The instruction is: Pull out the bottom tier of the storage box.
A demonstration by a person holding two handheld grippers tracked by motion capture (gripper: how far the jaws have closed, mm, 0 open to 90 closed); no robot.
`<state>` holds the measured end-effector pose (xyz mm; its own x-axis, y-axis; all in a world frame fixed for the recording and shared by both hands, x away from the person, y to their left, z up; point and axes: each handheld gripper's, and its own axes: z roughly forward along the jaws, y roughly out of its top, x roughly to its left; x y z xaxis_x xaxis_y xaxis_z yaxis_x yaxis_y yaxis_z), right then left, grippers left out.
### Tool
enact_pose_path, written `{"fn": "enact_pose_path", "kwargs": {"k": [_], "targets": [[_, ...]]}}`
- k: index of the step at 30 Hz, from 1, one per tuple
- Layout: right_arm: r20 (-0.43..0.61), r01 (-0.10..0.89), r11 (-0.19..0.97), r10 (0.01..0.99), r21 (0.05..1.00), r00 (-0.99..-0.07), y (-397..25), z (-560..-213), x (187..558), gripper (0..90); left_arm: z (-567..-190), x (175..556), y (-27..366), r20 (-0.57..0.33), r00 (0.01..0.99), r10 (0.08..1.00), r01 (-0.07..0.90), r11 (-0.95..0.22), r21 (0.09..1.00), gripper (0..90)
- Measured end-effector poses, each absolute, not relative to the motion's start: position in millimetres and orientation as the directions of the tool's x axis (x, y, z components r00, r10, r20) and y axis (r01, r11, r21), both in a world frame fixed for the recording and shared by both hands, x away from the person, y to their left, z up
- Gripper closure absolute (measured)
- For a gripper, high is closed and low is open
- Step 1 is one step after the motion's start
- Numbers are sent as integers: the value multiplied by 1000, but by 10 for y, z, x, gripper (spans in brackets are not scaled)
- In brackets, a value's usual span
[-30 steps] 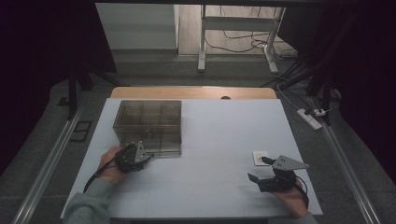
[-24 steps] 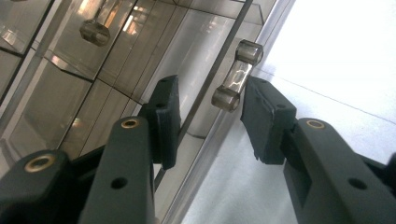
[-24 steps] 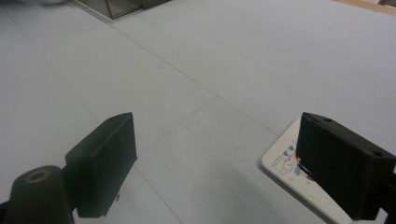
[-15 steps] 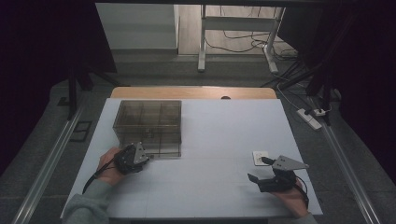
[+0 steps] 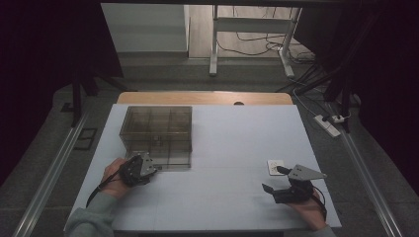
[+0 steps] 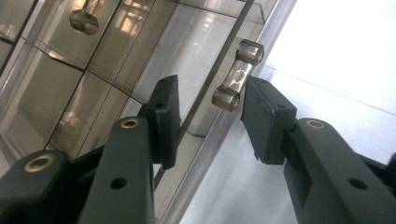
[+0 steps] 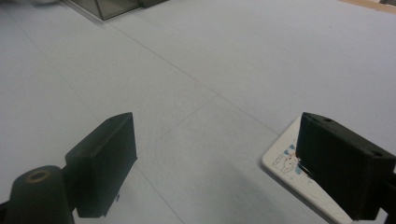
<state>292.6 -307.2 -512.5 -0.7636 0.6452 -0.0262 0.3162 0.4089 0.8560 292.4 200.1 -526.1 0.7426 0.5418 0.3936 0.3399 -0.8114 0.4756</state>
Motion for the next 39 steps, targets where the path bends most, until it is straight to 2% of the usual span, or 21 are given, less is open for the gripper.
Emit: {"fn": "enact_pose_path", "kwargs": {"k": [31,33,39], "targets": [[-30,317,420,640,850,-768,-3065,-5132,2926,122,-5272,2867,2012,379,747,545,343,-806,483,563],[-30,318,421,640,850,-768,-3064,-5133,2927,123,-5269,2870,2018,376,744,553,347,-800,490,550],[-30,317,421,639,850,-768,-3064,-5133,2927,122,-5217,2877,2055,331,720,610,368,-740,562,395]]}}
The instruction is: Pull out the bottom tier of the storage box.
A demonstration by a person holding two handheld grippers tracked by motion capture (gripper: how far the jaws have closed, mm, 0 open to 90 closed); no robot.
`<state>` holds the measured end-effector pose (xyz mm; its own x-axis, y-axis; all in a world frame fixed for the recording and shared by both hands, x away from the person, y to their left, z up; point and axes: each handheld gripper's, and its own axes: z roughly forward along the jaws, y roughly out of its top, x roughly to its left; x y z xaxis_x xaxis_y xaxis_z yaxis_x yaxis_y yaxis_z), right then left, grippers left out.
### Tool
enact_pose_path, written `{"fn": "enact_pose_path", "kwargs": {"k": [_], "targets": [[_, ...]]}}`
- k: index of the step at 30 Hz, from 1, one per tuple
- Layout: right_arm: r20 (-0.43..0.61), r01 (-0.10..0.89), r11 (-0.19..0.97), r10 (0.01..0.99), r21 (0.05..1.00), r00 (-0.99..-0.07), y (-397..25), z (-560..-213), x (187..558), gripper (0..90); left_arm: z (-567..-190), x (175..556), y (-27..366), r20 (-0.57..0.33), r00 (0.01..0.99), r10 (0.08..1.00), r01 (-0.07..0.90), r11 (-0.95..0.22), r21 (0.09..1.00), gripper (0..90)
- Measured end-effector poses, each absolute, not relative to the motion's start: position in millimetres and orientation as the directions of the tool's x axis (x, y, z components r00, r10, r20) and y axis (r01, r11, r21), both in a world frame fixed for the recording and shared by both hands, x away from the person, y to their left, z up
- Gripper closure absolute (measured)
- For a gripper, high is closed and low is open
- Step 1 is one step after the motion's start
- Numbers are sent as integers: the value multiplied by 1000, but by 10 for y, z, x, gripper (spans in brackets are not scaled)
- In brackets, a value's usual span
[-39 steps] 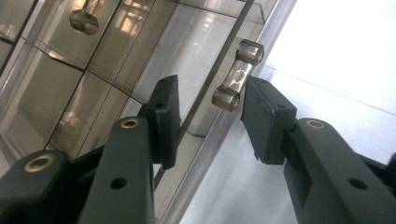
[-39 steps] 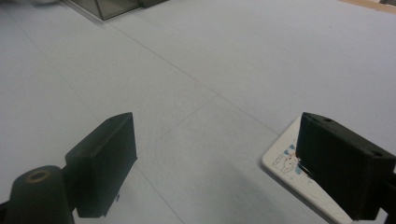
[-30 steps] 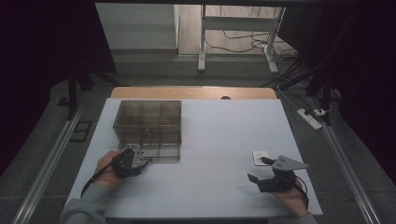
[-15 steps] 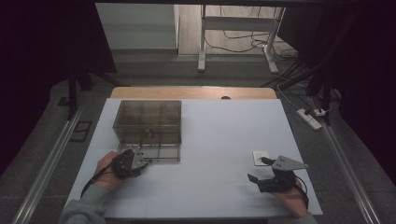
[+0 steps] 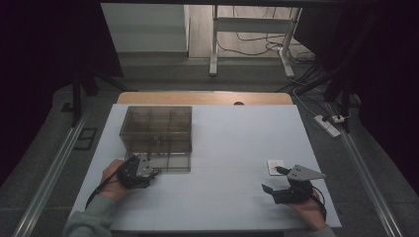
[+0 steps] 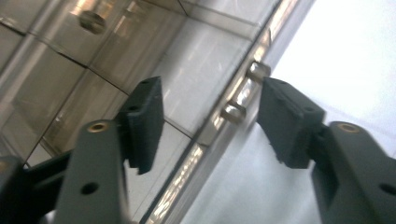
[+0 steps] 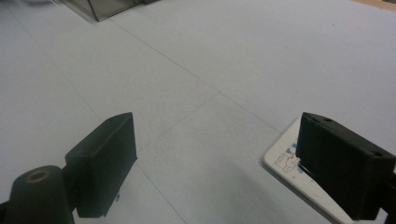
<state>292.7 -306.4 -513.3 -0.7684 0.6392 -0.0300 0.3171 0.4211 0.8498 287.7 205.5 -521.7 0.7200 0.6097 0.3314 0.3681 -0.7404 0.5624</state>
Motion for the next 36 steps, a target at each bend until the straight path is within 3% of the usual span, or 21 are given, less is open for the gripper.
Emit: {"fn": "enact_pose_path", "kwargs": {"k": [8,25,36], "targets": [[-31,316,422,638,850,-769,-3061,-5134,2927,122,-5198,2834,2101,294,693,658,397,-689,607,316],[-28,318,422,637,849,-770,-3059,-5136,2927,123,-5147,2674,2090,174,673,719,408,-557,723,301],[-30,316,423,636,849,-771,-3058,-5134,2924,123,-5199,2545,2083,137,660,739,437,-526,730,278]]}}
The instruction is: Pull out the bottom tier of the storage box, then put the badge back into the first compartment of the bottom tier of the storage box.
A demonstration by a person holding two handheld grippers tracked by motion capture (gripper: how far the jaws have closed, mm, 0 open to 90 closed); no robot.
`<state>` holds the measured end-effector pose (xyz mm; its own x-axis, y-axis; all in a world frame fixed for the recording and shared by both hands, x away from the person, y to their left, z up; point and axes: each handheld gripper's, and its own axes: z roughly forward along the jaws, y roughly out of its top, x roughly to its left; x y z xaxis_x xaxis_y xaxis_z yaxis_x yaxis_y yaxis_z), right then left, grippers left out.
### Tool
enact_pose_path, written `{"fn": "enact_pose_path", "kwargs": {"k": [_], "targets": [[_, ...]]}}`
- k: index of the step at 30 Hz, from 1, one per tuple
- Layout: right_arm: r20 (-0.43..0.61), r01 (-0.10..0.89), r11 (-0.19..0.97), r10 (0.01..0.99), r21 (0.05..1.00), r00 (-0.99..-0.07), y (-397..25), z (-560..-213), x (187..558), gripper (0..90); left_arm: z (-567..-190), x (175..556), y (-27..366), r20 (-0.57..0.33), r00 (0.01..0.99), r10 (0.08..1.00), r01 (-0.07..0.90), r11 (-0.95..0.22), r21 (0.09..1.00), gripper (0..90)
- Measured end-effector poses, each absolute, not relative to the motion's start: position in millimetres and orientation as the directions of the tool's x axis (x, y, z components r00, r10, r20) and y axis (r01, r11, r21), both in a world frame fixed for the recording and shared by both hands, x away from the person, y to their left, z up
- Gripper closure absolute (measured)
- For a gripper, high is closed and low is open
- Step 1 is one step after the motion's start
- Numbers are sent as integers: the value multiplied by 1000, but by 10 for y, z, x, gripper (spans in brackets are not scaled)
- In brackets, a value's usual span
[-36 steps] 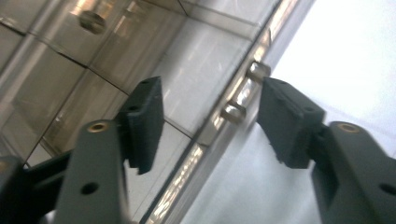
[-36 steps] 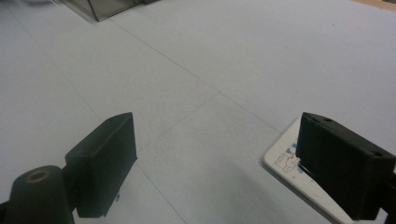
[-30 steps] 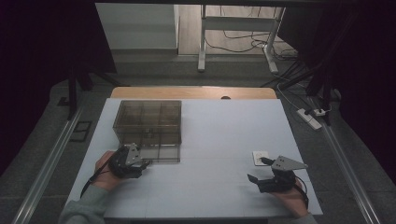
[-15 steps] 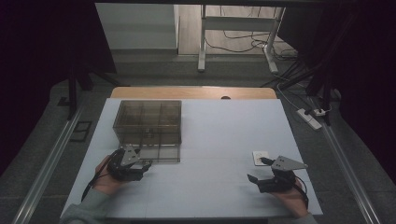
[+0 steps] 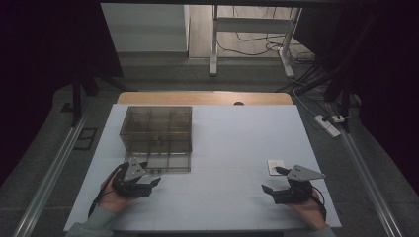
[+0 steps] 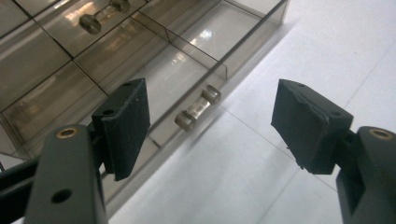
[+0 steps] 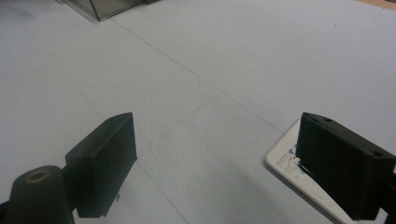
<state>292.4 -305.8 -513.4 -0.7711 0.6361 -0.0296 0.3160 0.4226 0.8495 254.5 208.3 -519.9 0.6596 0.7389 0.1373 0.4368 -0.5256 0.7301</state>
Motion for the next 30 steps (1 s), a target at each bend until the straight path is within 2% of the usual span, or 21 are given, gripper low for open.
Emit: {"fn": "enact_pose_path", "kwargs": {"k": [30], "targets": [[-40,313,428,640,848,-767,-3055,-5135,2922,122,-5249,2396,2158,111,643,758,469,-504,725,268]]}}
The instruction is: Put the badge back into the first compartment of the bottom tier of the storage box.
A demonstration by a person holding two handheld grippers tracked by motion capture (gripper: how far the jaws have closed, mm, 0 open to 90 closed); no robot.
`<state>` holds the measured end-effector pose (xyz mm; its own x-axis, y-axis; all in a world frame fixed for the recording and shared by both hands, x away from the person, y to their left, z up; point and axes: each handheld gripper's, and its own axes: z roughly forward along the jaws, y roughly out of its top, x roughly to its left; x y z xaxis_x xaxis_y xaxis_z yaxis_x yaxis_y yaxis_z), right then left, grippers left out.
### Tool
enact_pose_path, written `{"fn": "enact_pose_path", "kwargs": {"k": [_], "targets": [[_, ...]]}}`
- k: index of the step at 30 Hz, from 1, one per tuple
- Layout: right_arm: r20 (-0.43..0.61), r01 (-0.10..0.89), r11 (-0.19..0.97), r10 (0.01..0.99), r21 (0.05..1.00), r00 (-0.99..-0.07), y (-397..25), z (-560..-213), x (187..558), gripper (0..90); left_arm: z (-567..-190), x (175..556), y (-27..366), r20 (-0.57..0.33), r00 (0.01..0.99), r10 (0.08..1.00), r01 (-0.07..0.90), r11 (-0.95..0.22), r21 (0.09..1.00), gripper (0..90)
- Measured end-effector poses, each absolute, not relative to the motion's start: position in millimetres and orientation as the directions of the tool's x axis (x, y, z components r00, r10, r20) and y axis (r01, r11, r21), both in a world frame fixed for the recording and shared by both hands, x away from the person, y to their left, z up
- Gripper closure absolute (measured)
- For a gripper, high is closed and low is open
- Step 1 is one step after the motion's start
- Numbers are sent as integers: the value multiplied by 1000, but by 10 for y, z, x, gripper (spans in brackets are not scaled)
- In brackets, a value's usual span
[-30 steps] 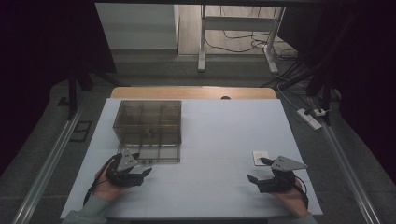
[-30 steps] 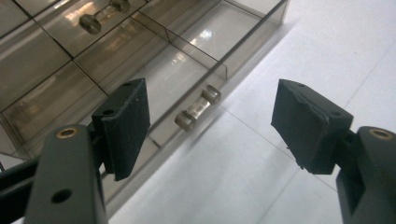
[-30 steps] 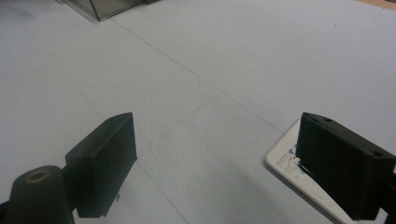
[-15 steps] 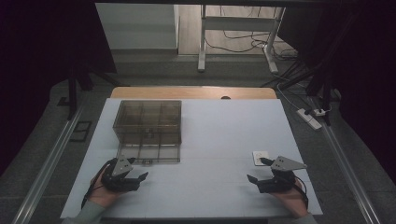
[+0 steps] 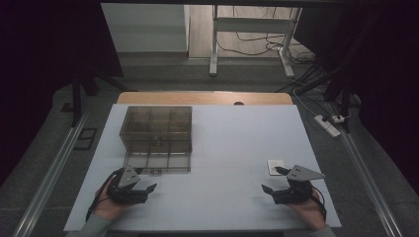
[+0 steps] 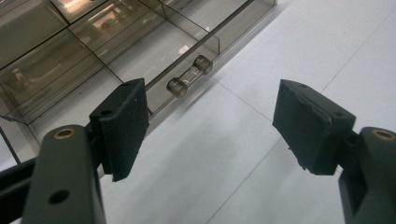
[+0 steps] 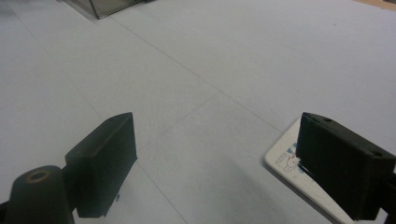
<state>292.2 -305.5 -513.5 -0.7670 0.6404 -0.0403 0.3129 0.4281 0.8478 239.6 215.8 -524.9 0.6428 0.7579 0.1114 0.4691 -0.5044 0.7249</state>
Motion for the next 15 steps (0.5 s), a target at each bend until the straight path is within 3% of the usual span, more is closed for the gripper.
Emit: {"fn": "enact_pose_path", "kwargs": {"k": [15], "targets": [[-41,329,469,620,819,-783,-2986,-4812,3038,144,-5241,2396,2148,113,643,758,463,-502,731,258]]}}
